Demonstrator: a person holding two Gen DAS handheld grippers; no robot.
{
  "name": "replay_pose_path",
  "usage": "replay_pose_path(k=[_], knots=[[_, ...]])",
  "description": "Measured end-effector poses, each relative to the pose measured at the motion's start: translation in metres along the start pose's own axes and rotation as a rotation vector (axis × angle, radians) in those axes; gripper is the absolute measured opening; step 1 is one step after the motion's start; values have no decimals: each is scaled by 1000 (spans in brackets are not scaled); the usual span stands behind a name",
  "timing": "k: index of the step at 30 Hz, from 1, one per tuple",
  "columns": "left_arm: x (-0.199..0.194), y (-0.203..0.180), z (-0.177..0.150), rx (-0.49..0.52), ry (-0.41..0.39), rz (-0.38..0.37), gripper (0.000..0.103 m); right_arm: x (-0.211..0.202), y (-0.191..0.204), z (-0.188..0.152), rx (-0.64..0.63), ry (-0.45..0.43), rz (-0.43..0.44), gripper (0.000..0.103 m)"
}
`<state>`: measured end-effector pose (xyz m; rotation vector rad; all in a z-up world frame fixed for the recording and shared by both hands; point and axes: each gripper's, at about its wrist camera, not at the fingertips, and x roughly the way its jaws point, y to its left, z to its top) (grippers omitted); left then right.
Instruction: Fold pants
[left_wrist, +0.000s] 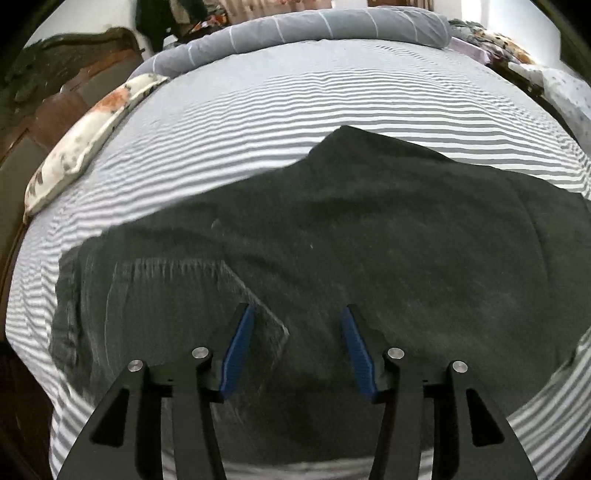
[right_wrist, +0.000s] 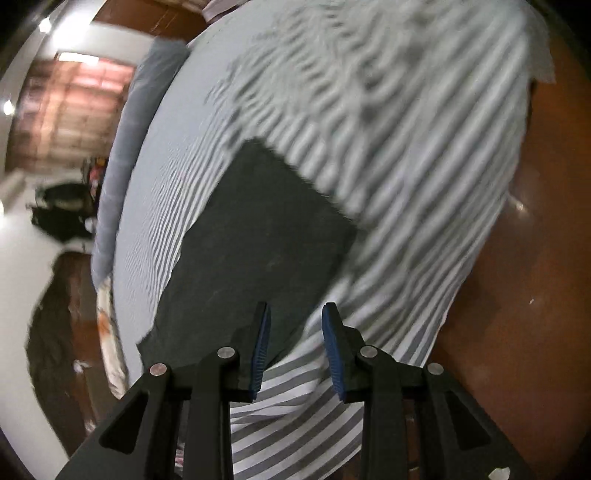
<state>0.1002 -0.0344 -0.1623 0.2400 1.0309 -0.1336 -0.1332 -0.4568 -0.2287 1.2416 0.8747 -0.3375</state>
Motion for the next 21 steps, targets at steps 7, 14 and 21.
replay_pose_path(k=[7,14,21], knots=[[-26,-19,-1,-8,-19,-15,52,25,-21,-6,91,14,170,28],[-33,-55,3,47,-34,-76,52,49,-25,-13,91,68,181,27],[-27,-94,9,63,14,-161,52,47,-34,-3,127,-26,233,26]])
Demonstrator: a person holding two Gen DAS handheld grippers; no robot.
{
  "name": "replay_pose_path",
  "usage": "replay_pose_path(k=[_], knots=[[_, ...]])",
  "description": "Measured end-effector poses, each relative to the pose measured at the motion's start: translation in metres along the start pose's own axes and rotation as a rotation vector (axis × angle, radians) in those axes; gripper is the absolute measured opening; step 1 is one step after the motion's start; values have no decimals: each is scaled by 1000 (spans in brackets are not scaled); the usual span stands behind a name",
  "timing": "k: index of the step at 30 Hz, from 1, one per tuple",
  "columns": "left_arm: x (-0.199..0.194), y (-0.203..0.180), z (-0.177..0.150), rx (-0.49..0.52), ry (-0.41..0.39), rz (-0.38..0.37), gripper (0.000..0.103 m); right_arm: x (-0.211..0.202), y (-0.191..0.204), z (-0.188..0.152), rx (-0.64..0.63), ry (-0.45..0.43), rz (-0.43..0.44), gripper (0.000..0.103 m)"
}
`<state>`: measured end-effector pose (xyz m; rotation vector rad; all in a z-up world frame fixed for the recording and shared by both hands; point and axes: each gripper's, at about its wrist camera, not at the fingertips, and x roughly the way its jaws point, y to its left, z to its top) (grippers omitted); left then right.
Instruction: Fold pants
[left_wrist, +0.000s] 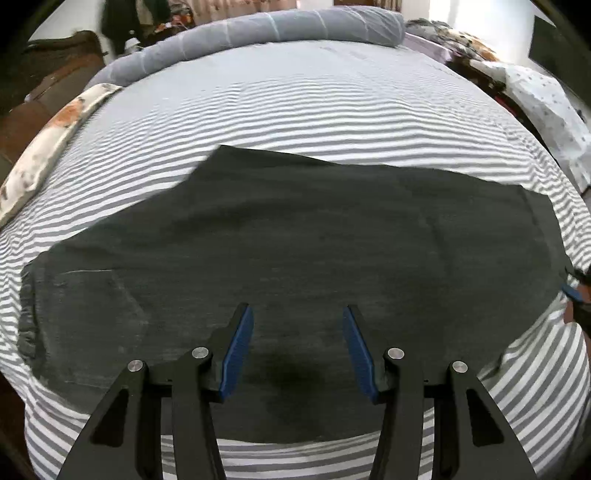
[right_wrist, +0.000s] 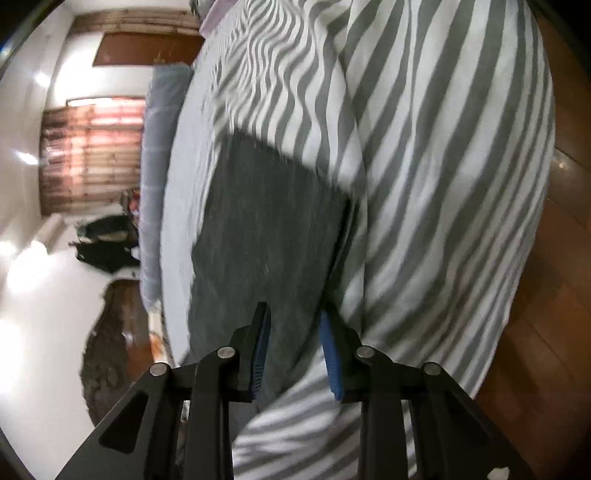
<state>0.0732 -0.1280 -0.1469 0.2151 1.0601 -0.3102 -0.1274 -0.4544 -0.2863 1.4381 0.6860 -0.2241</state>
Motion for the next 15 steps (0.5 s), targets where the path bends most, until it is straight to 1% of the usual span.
replay_pose_path(k=[4,5,6,7,9,12,15], knots=[[9,-28,2,47,20,-25,52,-2,0,19,4,-75,2,26],[11,-34,3,61,23,-30,52,-2,-1,24,8,-78,11,26],[12,-42,3,76,26,-37,52,0,-1,29,10,-75,18,24],[13,-44,3,88,27,-40,52,1,0,32,5,-74,18,16],[15,-54,4,116,27,-44,52,3,6,36,-21,-66,3,9],[18,-65,2,146,29,-44,52,0,20,34,-77,-65,-10,8],[26,-66,0,142,51,-37,52,-2,37,27,-160,-66,-4,8]])
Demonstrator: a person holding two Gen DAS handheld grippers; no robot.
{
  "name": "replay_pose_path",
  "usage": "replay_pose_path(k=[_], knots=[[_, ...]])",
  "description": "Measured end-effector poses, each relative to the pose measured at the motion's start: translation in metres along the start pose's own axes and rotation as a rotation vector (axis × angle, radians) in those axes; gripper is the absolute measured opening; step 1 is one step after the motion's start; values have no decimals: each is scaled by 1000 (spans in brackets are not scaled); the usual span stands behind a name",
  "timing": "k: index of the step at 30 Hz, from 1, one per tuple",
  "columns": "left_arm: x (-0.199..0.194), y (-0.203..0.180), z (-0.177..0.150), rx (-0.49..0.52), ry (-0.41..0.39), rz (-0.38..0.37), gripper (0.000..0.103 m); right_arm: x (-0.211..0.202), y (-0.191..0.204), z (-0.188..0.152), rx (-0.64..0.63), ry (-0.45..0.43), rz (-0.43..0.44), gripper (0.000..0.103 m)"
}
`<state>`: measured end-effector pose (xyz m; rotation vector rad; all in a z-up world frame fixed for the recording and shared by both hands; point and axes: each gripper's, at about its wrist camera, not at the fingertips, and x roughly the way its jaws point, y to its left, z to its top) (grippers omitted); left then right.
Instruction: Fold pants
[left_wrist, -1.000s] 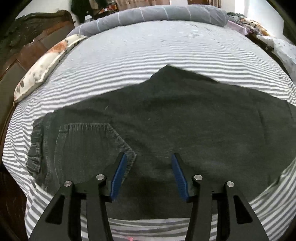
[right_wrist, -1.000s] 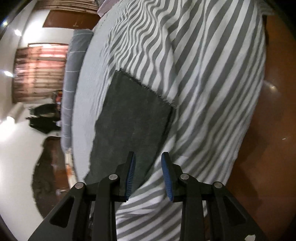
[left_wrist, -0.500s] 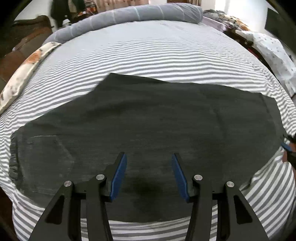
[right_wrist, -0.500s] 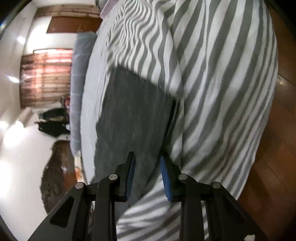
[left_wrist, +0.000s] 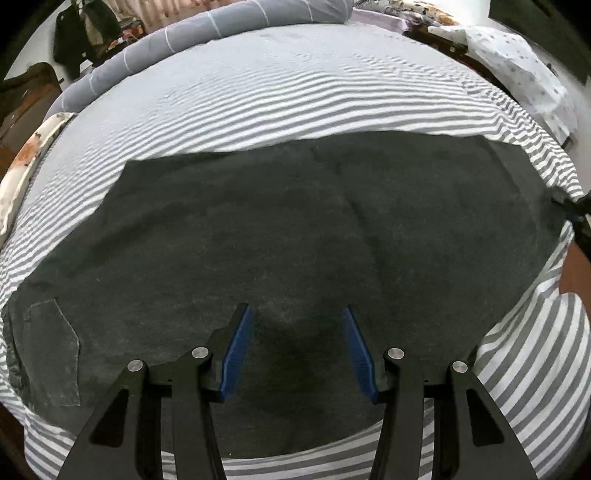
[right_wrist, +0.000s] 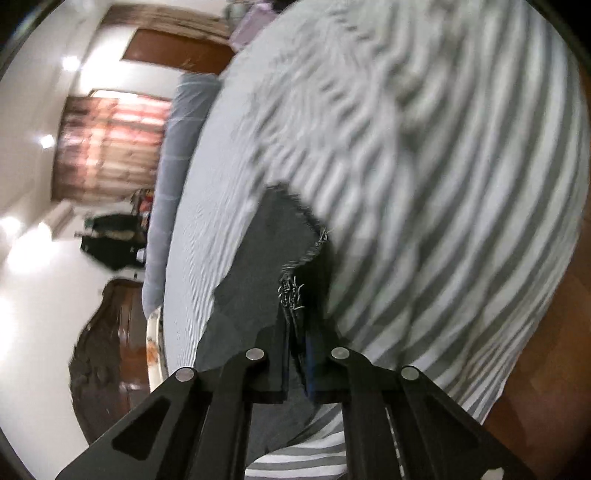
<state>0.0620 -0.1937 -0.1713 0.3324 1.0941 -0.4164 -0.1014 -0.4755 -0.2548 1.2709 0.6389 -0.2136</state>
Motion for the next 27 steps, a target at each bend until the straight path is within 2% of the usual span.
replay_pose_path(k=[5,11,14,17,20,23,25,27], knots=[[9,2,-1,-19,18,-3,52,7,12,-4,-65,5,-65,10],[13,-1,-3,6,14,6,53,9,-11,-6,11,8,-91,13],[15,-6,-2,16,11,9,55,9,-16,-8,22,18,-91,8],[16,-7,-4,17,5,2,57,1,-11,-9,5,12,-76,7],[17,-3,-5,8,2,-26,61,-6,13,-8,-37,7,-34,6],[13,7,-3,-16,9,-75,61,-5,58,-10,-125,11,1,6],[6,23,-1,-78,7,-150,61,0,88,-16,-174,29,31,6],[-6,48,1,-159,-19,-188,61,11,124,-26,-239,59,58,6]])
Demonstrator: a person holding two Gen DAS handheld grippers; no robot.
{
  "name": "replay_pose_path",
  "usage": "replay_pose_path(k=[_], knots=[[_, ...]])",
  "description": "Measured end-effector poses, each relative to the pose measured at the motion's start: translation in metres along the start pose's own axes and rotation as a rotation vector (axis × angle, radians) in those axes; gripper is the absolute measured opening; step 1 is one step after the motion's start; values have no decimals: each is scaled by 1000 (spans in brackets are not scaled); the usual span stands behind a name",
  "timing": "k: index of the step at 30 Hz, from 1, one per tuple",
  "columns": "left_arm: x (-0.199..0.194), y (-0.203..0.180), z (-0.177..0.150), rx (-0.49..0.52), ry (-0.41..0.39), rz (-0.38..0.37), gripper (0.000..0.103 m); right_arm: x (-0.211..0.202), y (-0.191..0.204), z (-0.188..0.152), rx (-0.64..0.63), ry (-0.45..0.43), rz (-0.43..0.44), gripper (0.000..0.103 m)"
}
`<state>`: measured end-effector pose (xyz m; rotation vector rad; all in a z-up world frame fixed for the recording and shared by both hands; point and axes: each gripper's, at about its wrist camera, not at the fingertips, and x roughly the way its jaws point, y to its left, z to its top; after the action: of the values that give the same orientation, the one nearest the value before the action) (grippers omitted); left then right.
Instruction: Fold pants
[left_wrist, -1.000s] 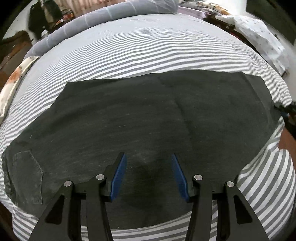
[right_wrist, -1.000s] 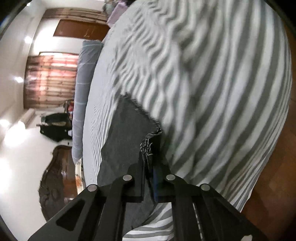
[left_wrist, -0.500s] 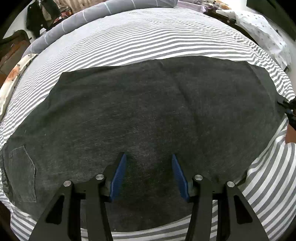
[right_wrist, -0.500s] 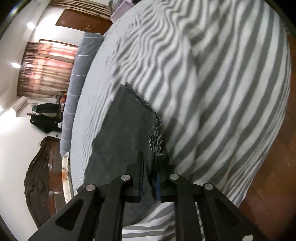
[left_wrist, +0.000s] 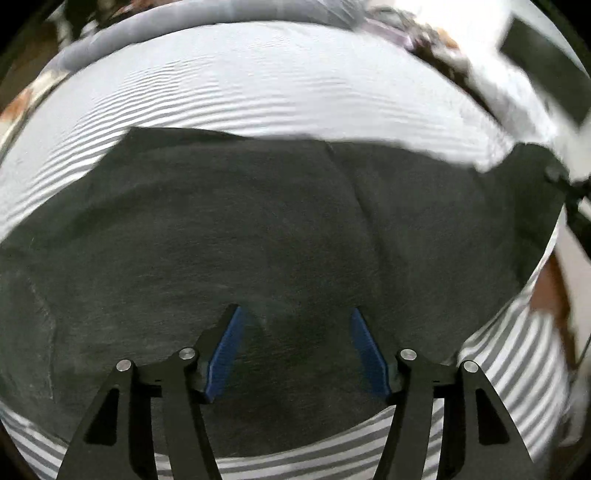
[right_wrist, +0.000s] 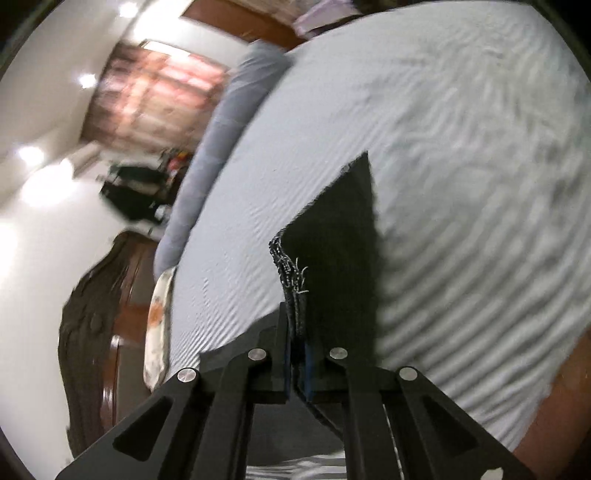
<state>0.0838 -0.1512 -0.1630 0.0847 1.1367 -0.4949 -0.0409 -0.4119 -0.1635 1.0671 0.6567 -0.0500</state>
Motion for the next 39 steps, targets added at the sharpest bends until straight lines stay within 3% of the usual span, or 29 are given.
replay_pose_path(k=[8,12,18,23,27,31,32,39], knots=[[-57,90,5,-181,-97,-16,61,87,115,-32,-182,176,70,7],[-74,130,-1,-259,-114,-59,62,145,164,-76,-285,306,66,7],[-85,174,-15,-327,-116,-89,62,203,199,-151,-424,474,36,7],[-81,180,-19,-359,-106,-140,62,231,199,-199,-519,569,-53,8],[-76,174,-16,-337,-83,-180,62,234,188,-216,-549,581,-103,13],[-70,169,-14,-339,-59,-215,62,216,180,-225,-558,586,-112,35],[-68,168,-13,-342,-52,-227,62,211,181,-227,-559,579,-114,36],[-55,154,-11,-326,-2,-284,62,181,143,-235,-412,582,-118,36]])
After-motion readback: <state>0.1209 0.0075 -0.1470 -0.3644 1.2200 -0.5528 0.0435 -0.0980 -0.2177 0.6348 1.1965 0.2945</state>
